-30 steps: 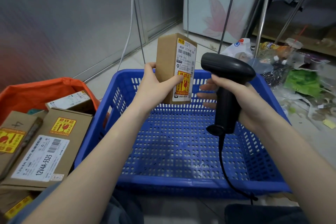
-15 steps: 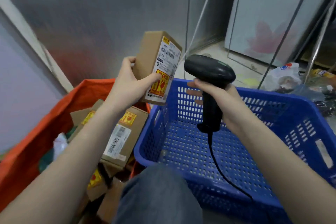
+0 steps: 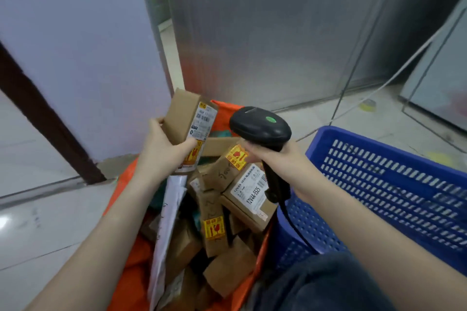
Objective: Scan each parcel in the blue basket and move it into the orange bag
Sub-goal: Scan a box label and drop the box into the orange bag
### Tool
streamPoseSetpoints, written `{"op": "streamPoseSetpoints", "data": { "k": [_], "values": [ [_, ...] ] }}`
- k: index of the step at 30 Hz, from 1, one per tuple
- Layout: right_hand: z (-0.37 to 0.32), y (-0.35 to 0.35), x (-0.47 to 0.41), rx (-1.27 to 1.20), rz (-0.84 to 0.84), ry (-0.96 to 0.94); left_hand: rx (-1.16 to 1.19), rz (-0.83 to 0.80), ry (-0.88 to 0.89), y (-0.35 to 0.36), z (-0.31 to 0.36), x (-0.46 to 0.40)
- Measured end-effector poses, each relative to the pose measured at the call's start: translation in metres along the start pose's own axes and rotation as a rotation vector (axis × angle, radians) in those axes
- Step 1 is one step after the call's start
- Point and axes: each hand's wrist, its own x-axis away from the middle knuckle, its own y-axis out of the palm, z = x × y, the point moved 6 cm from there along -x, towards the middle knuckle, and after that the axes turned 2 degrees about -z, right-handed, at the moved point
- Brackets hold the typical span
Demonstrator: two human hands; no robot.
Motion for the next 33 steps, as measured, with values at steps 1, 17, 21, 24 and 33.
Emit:
{"op": "streamPoseSetpoints", "data": {
  "k": [1, 17, 21, 24, 33],
  "values": [
    [0.005, 0.011, -0.003, 0.011, -0.006, 0.005, -0.042, 0.023, -0.045, -0.003, -0.018, 0.0],
    [0.057, 0.047, -0.026, -0.018, -0.045, 0.187, 0.047, -0.111, -0.163, 0.038, -0.084, -0.002],
    [0.041, 0.03, -0.019, -0.043, -0.008, 0.156, 0.043, -0.121, -0.051, 0.038, -0.043, 0.001],
    [0.024, 0.008, -0.005, -0.02, 0.037, 0.135, 0.069, -0.142, 0.027, 0.039, -0.005, 0.011],
    [-0.022, -0.09, 0.066, -0.131, 0.206, 0.108, 0.158, -0.368, 0.26, 0.091, 0.121, 0.069]
  ]
}}
